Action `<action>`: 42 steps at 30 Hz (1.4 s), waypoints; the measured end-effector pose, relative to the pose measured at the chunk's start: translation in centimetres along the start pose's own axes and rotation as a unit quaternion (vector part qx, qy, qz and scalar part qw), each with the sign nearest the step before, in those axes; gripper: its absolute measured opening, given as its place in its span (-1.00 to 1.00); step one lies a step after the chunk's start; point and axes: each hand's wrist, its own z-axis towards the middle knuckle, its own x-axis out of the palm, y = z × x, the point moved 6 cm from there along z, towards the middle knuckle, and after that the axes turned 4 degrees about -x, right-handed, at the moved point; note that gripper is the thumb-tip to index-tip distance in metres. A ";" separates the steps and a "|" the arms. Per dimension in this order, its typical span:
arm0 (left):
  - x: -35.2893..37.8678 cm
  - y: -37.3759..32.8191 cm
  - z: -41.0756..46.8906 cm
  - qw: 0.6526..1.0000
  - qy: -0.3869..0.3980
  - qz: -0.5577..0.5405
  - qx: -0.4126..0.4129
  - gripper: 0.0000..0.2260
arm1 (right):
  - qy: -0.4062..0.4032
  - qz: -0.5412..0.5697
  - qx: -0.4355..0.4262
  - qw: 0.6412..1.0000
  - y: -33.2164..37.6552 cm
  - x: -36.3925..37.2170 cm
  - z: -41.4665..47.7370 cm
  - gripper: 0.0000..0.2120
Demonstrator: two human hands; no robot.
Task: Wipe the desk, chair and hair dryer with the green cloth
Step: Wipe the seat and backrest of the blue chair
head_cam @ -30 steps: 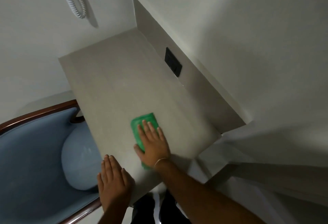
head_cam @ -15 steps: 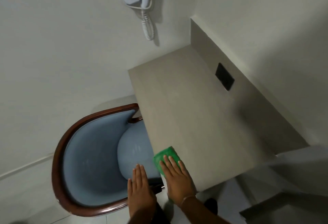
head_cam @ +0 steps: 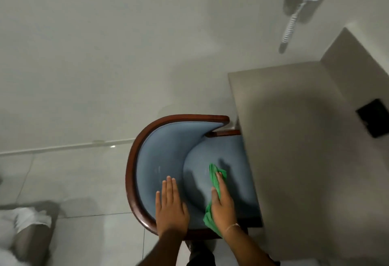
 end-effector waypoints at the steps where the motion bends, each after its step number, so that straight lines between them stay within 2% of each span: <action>1: -0.5 1.8 1.1 1.000 -0.006 -0.005 -0.010 -0.29 | 0.008 0.013 0.007 1.000 1.0 2.0 0.6 -0.46; 8: -1.3 11.0 9.8 0.996 -0.043 -0.045 -0.063 -0.39 | 0.114 0.032 0.044 0.992 2.5 15.9 4.6 -0.46; 12: -1.1 12.4 13.8 0.998 -0.065 -0.012 0.018 -0.37 | 0.192 0.034 0.078 0.978 0.1 22.7 4.4 -0.50; 15: -0.9 12.9 15.2 0.995 -0.074 -0.029 0.052 -0.34 | 0.226 0.060 0.115 0.965 -2.5 25.7 4.7 -0.62; 16: -0.9 13.2 15.4 0.994 -0.076 -0.042 0.060 -0.33 | 0.226 0.059 0.112 0.966 -3.1 26.4 4.9 -0.60; 18: -1.4 13.5 15.4 0.992 -0.084 -0.062 0.065 -0.34 | 0.225 0.019 0.066 0.972 -3.4 27.6 5.0 -0.40; 20: -1.8 14.0 15.8 0.992 -0.091 -0.069 0.057 -0.36 | 0.209 -0.034 0.019 0.977 -3.4 29.0 5.6 -0.16; 21: -2.0 14.1 16.1 0.992 -0.094 -0.073 0.051 -0.36 | 0.203 -0.049 0.011 0.978 -3.3 29.7 6.3 -0.13; 25: -1.6 13.9 16.2 0.990 -0.099 -0.087 0.045 -0.36 | 0.150 0.012 0.032 0.988 -3.1 32.0 12.8 -0.33; 30: -2.0 13.7 16.0 0.987 -0.112 -0.099 0.053 -0.32 | -0.001 0.091 0.135 0.987 -2.1 32.0 24.0 -0.35; 33: -1.9 14.0 16.0 0.988 -0.115 -0.095 0.048 -0.33 | -0.020 0.096 0.133 0.986 -2.5 32.0 24.7 -0.33; 35: -1.8 14.0 15.9 0.989 -0.110 -0.092 0.047 -0.33 | 0.027 0.084 0.111 0.990 -3.2 32.3 22.3 -0.33; 38: -1.8 13.9 15.9 0.990 -0.104 -0.080 0.047 -0.32 | 0.166 0.055 0.113 0.978 -5.6 31.6 15.8 -0.33; 40: -1.9 13.8 15.9 0.991 -0.103 -0.071 0.046 -0.31 | 0.264 -0.014 0.114 0.958 -7.9 29.3 11.7 -0.34; 42: -2.0 13.8 15.9 0.992 -0.101 -0.064 0.044 -0.29 | 0.360 -0.103 0.104 0.922 -10.6 25.8 8.8 -0.34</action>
